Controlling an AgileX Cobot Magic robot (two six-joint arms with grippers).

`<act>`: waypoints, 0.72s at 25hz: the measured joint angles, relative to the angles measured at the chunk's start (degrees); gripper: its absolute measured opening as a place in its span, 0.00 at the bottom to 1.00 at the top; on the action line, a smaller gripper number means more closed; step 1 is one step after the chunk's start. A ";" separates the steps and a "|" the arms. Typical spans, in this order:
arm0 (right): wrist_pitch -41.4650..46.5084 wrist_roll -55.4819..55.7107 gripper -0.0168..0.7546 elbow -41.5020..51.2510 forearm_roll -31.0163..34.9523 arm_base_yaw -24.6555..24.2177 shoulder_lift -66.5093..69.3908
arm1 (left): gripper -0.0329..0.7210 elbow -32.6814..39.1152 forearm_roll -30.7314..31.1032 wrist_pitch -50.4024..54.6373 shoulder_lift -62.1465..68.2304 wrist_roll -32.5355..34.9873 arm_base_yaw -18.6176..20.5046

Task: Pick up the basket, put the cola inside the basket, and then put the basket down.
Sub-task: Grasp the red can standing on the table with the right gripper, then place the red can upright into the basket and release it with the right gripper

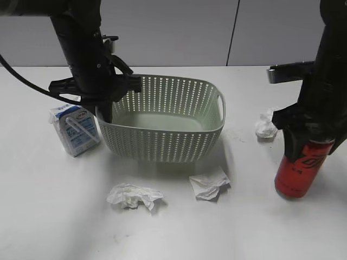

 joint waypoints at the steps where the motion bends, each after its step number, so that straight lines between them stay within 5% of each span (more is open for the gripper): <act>1: 0.50 -0.42 0.70 -0.39 -0.97 0.00 -0.59 | 0.05 0.00 0.12 -0.20 0.00 0.00 0.00; 7: 0.67 -0.68 0.70 -7.22 -5.81 0.01 -6.35 | 0.05 0.00 1.19 -1.40 0.00 0.00 0.00; 18: 1.94 -5.03 0.70 -23.76 -1.79 0.86 -9.51 | 0.05 0.00 0.44 -2.89 0.00 2.81 0.00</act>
